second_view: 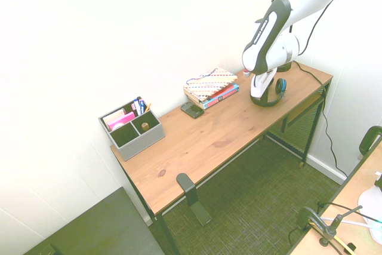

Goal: Hang the headphone

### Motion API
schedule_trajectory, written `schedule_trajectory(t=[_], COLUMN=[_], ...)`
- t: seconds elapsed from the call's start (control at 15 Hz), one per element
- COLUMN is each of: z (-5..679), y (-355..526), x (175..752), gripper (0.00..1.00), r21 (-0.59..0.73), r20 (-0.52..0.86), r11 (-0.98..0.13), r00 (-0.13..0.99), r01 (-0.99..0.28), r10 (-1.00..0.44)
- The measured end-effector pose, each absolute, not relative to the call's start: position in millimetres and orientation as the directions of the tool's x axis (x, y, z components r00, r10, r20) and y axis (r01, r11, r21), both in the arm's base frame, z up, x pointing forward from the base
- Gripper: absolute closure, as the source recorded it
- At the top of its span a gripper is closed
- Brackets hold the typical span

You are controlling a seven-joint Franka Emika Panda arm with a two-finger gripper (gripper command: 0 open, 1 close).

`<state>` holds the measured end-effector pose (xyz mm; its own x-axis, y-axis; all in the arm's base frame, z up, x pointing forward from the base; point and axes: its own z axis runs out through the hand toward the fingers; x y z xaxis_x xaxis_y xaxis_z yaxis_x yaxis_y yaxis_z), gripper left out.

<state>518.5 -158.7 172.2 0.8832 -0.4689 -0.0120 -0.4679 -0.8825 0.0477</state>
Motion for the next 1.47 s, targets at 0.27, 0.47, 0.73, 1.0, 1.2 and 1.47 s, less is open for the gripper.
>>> schedule_trajectory(t=[0.27, 0.47, 0.73, 1.0, 1.2, 1.47], z=[175, 211, 302, 385, 418, 385], y=[-157, -136, -104, -55, 4, 88], x=[522, 536, 534, 506, 479, 430], gripper=[1.0, 1.0, 1.0, 1.0, 1.0, 1.0], r21=[0.044, 0.059, 0.128, 0.15, 0.187, 0.152], r20=[-0.053, -0.081, -0.125, -0.203, -0.181, -0.141], r11=[-0.852, -0.8, -0.745, -0.75, -0.698, -0.524], r00=[0.851, 0.796, 0.735, 0.723, 0.674, 0.506], r01=[-0.521, -0.597, -0.654, -0.644, -0.691, -0.838], r10=[-0.523, -0.6, -0.667, -0.661, -0.716, -0.851])
